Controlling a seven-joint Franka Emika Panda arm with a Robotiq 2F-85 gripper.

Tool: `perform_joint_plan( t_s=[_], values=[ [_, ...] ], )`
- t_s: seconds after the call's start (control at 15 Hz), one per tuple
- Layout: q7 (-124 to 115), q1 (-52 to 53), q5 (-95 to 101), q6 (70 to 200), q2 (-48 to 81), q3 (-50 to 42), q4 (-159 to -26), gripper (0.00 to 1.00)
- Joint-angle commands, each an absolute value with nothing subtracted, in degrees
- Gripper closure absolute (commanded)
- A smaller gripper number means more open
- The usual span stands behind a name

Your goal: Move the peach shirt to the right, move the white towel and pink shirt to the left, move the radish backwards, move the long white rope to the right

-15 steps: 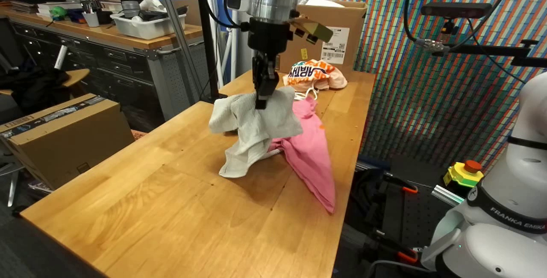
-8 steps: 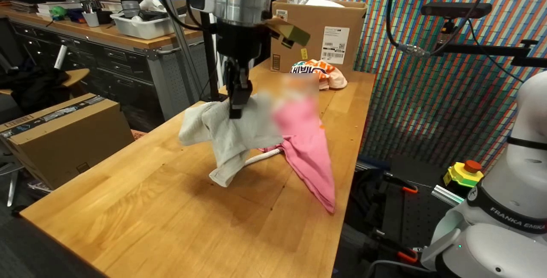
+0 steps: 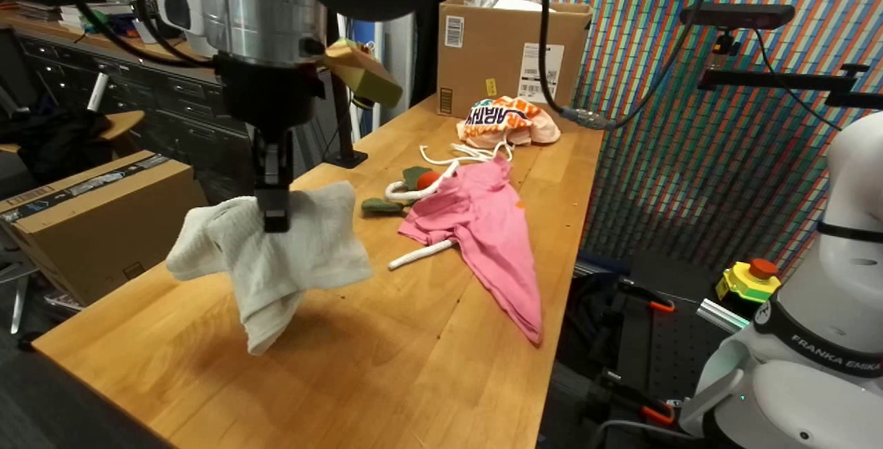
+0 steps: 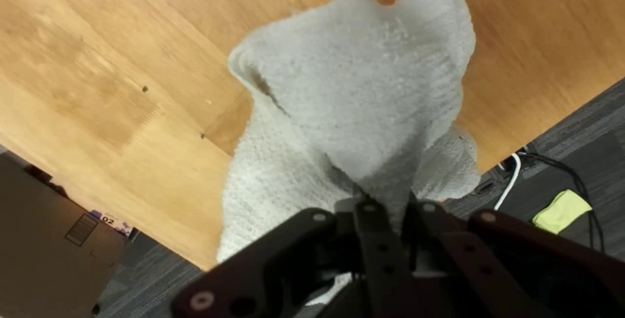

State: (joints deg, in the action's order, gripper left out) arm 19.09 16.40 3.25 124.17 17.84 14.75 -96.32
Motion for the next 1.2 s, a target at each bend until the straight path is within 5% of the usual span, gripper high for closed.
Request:
perform_joint_plan(
  t_s=[0.0, 0.47, 0.53, 1.13],
  values=[
    [18.1, 16.7, 2.7, 124.3, 23.9, 15.2, -87.6, 0.93],
    [18.2, 14.1, -3.8, 136.6, 27.3, 15.9, -86.5, 0.93],
    [18.3, 13.9, -4.0, 138.1, 27.3, 15.8, -86.9, 0.73],
    [16.5, 13.3, -0.4, 137.7, 26.2, 13.3, -87.9, 0.05]
  ],
)
